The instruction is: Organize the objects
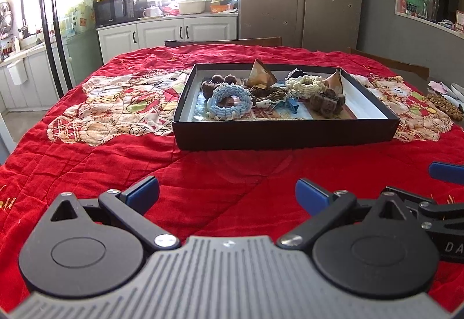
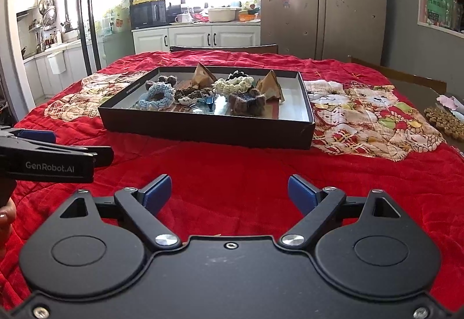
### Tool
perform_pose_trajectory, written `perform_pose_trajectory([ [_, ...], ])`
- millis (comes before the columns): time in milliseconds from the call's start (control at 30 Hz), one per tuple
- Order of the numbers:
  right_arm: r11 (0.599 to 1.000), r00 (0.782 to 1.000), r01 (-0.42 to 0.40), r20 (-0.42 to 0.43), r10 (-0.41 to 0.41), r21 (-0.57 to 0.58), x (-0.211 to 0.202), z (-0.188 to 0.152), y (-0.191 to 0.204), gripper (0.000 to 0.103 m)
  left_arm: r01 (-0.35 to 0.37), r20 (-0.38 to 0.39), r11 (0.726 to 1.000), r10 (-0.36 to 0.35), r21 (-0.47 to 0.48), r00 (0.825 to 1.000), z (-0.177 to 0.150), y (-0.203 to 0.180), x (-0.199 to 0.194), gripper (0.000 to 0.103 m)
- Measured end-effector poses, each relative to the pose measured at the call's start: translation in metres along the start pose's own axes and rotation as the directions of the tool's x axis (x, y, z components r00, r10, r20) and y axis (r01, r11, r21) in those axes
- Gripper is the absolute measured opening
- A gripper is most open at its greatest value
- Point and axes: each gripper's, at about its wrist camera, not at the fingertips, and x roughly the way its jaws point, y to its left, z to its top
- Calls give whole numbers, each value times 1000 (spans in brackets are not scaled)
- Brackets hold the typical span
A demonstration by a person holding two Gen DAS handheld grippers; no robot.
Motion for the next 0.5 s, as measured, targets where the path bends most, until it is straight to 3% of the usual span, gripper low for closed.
perform_pose_trajectory([
  [500, 1000, 1000, -3, -3, 3, 1, 0, -2, 3, 87, 8, -2, 1000, -8, -1, 1000, -2, -1, -1, 103],
])
